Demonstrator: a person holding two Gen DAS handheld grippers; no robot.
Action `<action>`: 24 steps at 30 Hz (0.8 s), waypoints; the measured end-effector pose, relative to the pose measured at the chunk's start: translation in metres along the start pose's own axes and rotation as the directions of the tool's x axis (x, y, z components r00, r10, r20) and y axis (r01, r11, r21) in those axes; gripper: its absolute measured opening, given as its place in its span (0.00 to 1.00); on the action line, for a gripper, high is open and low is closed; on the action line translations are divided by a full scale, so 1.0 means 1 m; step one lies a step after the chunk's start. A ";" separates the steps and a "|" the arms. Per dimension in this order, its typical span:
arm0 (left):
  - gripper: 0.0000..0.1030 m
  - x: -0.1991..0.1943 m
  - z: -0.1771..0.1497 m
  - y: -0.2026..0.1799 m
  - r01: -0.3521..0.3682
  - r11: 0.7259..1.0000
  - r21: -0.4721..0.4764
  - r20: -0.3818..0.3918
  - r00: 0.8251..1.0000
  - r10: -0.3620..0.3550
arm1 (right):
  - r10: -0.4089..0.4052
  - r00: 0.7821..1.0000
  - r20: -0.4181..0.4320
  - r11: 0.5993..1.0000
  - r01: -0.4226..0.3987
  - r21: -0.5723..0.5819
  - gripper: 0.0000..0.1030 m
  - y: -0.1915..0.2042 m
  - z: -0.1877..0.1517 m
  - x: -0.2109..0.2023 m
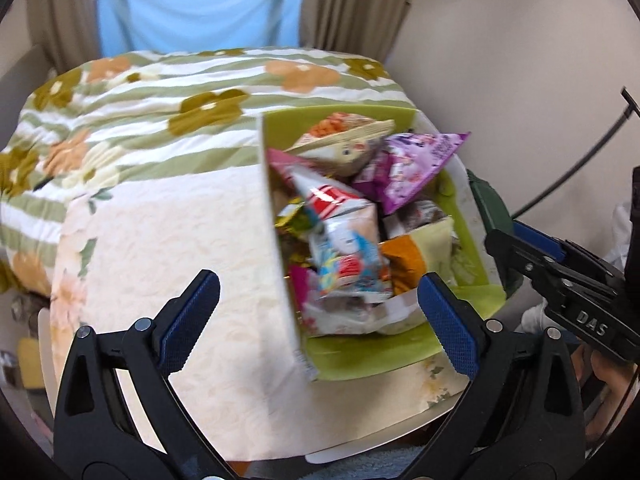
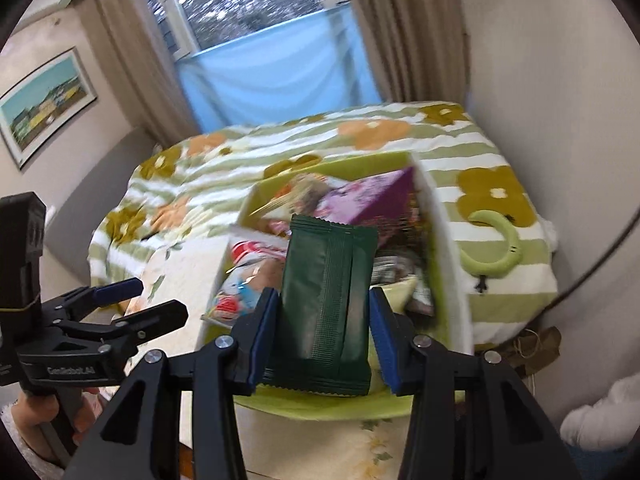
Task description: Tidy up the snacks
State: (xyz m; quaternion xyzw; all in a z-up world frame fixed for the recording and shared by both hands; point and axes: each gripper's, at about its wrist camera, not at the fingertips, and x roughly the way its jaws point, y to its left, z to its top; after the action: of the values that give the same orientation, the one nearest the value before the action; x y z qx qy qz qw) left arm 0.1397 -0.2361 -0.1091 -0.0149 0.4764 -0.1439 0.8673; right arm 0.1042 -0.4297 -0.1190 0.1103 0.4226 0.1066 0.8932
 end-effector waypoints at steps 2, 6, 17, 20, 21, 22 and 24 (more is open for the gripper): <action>0.96 0.000 -0.004 0.006 -0.020 1.000 -0.018 0.000 1.000 0.020 | -0.001 1.000 -0.008 1.000 0.001 -0.007 0.41 0.001 0.001 0.005; 0.96 0.001 -0.012 0.011 -0.055 0.998 -0.044 -0.014 0.998 0.054 | -0.009 0.996 -0.087 0.999 0.006 -0.035 0.69 0.002 -0.001 0.030; 0.96 -0.008 -0.027 0.017 -0.083 0.995 -0.060 -0.001 0.997 0.083 | -0.043 0.995 -0.089 0.999 0.041 -0.017 1.00 -0.005 -0.017 0.012; 0.96 -0.020 -0.027 0.016 -0.087 0.995 -0.052 0.026 0.996 0.088 | -0.050 0.996 -0.069 0.999 0.050 -0.006 1.00 -0.003 -0.017 0.001; 0.96 -0.026 -0.028 0.017 -0.087 0.995 -0.049 0.038 0.995 0.089 | -0.056 0.996 -0.062 0.998 0.056 -0.005 1.00 -0.001 -0.017 -0.004; 0.96 -0.032 -0.029 0.018 -0.087 0.995 -0.044 0.050 0.995 0.089 | -0.061 0.997 -0.053 0.998 0.061 -0.005 1.00 0.003 -0.017 -0.008; 0.96 -0.049 -0.030 0.021 -0.089 0.995 -0.036 0.085 0.992 0.092 | -0.071 0.997 -0.027 0.997 0.071 -0.009 1.00 0.012 -0.017 -0.022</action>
State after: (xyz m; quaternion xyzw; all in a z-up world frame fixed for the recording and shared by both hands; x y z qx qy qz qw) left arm 0.0948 -0.2000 -0.0887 -0.0133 0.4407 -0.0958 0.8924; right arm 0.0761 -0.4223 -0.1103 0.0903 0.4381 0.0781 0.8910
